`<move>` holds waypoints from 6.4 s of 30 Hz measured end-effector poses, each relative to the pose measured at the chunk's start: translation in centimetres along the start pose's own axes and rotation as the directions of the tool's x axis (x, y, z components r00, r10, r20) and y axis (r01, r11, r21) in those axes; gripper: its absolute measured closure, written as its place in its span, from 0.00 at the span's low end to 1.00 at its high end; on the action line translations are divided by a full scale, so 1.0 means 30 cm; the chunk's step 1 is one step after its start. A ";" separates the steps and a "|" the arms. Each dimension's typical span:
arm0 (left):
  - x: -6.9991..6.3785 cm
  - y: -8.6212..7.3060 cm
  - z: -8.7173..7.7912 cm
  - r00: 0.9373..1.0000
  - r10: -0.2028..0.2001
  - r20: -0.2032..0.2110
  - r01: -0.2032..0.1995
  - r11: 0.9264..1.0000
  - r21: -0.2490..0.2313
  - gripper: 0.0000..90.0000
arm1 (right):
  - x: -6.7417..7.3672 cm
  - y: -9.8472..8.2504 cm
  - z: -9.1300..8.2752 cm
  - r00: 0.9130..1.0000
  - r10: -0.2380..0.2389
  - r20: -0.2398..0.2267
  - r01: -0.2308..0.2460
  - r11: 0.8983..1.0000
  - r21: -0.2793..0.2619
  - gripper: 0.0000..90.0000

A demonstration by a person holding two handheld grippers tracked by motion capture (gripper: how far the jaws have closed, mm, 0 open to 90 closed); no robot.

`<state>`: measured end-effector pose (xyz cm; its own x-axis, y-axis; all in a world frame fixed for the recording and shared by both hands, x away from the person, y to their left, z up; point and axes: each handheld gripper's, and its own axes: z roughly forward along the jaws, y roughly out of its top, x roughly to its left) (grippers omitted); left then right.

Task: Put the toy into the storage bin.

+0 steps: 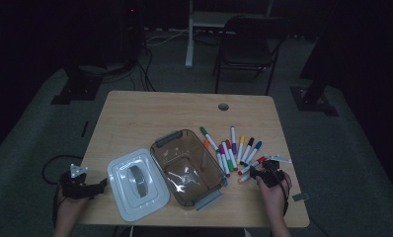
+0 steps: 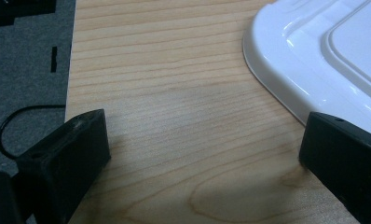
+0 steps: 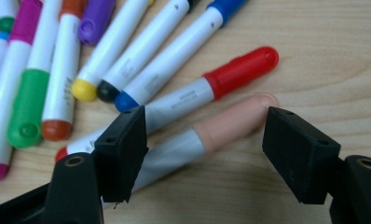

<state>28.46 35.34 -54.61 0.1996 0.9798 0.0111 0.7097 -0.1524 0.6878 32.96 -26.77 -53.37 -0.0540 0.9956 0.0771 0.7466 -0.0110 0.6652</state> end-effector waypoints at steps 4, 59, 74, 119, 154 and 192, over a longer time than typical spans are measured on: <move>0.000 0.000 0.000 1.000 -0.001 0.000 0.001 1.000 0.000 0.02 | -0.017 -0.013 -0.006 1.000 -0.007 -0.004 0.007 1.000 0.014 0.38; 0.000 0.000 0.000 1.000 -0.001 0.001 0.001 1.000 0.002 0.02 | 0.295 0.290 -0.452 0.898 -0.215 -0.385 0.147 0.969 -0.197 0.86; 0.000 0.000 0.000 1.000 0.000 0.001 0.000 1.000 0.001 0.02 | 0.554 0.314 -0.403 0.792 -0.324 -0.518 0.274 0.946 -0.174 0.86; 0.000 0.000 0.000 1.000 -0.002 0.000 0.002 1.000 0.000 0.02 | 0.934 0.261 0.008 0.738 -0.335 -0.586 0.580 0.758 0.297 0.86; 0.000 0.000 0.000 1.000 -0.002 0.000 0.002 1.000 -0.002 0.02 | 0.852 0.281 -0.079 0.690 -0.391 -0.610 0.621 0.753 0.220 0.70; 0.000 0.000 0.000 1.000 -0.001 -0.001 0.001 1.000 -0.002 0.02 | 0.309 0.323 -0.304 0.861 -0.258 -0.439 0.222 0.966 -0.133 0.34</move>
<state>28.47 35.34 -54.62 0.1985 0.9800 0.0113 0.7086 -0.1515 0.6892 33.63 -18.50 -39.44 -0.5302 0.8187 0.2204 0.6213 0.1983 0.7580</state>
